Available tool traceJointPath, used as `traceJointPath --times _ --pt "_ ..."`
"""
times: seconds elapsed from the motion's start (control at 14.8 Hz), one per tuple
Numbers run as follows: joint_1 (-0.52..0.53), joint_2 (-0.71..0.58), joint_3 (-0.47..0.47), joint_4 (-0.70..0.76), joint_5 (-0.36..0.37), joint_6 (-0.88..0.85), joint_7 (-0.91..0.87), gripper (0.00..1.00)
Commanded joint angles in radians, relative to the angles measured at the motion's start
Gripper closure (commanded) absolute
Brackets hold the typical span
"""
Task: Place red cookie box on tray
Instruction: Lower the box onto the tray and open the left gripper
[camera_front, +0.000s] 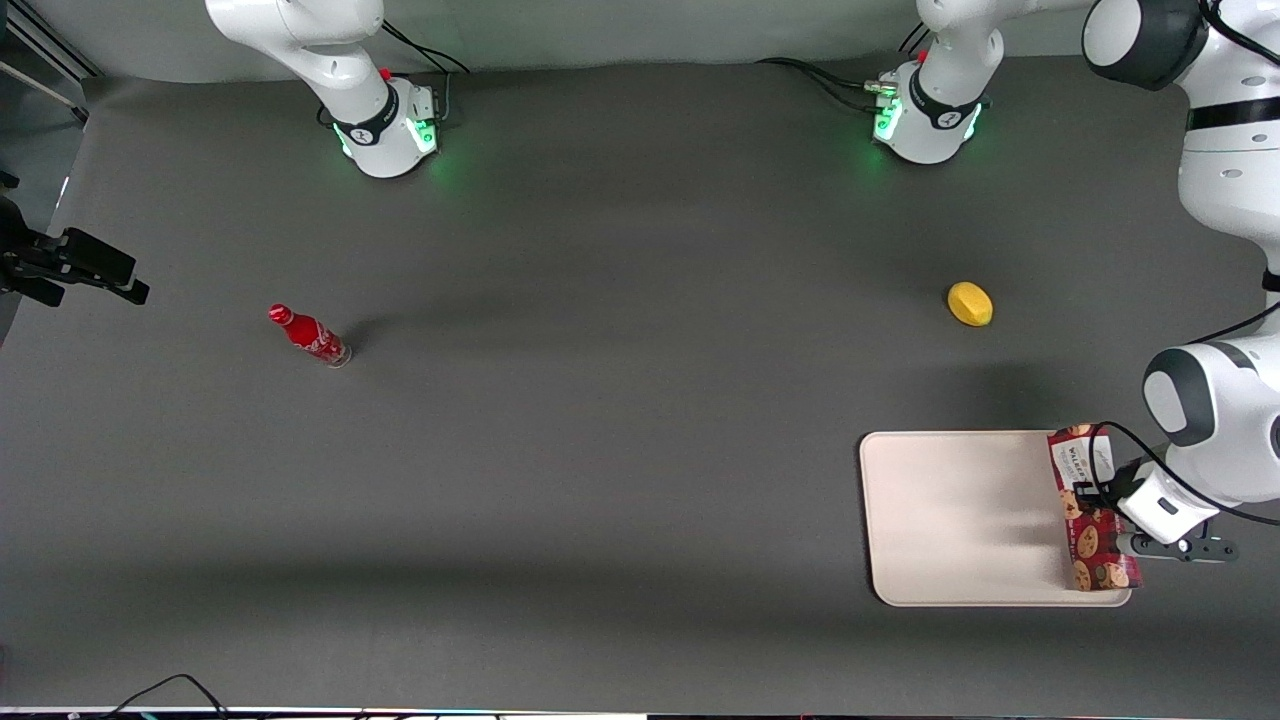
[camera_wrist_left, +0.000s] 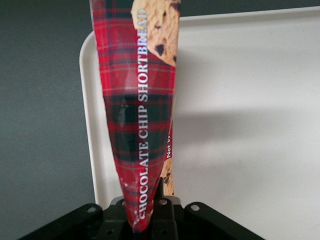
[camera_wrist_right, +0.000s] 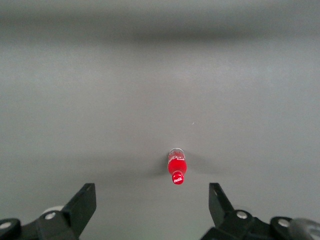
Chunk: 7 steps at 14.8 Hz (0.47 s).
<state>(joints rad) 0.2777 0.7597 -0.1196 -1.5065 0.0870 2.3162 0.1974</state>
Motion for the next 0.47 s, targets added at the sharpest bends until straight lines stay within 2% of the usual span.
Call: traceJointPath --times 0.0,0.07,0.14,0.41 --pt "0.001 0.01 0.001 0.025 0.004 0.0 0.0 0.41" --pt "0.0 0.009 0.001 0.025 0.004 0.0 -0.003 0.27" --pt "0.0 0.007 0.0 0.025 0.002 0.0 -0.003 0.0" --pt "-0.003 -0.017 -0.002 0.031 0.002 -0.029 -0.012 0.0"
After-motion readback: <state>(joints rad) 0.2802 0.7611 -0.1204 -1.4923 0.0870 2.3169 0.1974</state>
